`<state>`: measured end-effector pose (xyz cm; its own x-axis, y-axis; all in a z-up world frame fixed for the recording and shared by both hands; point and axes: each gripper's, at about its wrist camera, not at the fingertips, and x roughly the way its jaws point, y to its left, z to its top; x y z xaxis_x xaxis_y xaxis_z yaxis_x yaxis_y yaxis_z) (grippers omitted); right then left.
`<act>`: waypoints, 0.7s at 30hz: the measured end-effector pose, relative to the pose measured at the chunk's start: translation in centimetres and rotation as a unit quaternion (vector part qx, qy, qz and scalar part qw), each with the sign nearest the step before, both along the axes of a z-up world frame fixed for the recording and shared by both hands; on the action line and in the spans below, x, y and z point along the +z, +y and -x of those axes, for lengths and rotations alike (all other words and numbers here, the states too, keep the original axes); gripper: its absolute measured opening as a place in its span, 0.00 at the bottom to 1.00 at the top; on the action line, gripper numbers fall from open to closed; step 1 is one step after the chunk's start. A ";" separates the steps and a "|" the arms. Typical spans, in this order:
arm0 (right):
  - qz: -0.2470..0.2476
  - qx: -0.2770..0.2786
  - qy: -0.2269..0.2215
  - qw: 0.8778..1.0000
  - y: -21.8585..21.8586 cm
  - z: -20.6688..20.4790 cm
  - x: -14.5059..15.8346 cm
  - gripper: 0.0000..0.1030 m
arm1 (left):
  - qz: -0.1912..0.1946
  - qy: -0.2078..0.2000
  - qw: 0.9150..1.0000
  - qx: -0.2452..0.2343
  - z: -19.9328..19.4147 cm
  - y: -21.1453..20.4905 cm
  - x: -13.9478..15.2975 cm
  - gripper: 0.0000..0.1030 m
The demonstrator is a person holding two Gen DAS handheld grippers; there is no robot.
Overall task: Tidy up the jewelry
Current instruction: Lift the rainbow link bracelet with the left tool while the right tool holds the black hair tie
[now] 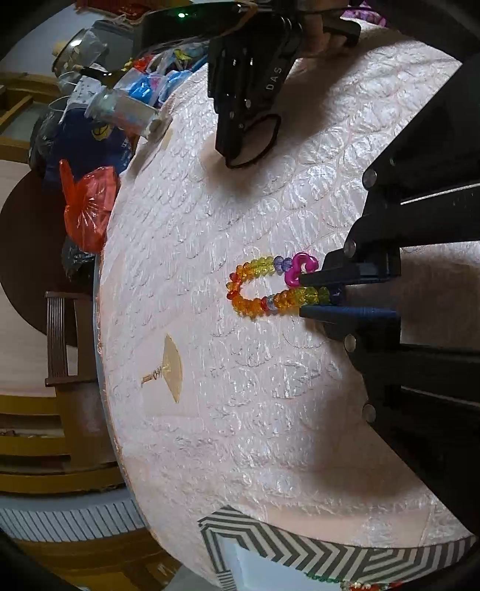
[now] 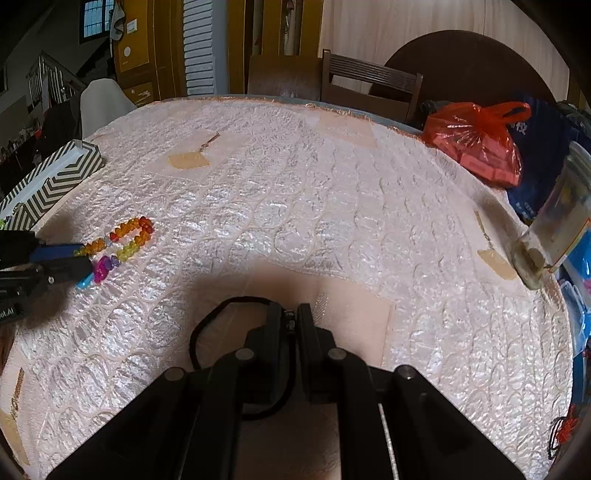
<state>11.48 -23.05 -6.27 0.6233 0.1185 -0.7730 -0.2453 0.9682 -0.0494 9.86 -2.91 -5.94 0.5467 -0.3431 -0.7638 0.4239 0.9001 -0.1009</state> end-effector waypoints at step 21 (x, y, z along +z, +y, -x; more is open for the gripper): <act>-0.075 -0.027 -0.013 0.997 1.0 4.3 7.1 0.06 | -0.028 -0.013 0.994 0.101 2.3 2.1 5.8 0.28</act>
<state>7.18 -22.07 0.86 0.6509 0.1975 -0.7330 -0.1937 0.9768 0.0912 7.55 -0.82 -0.17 0.6195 -0.1820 -0.7636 0.2359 0.9710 -0.0400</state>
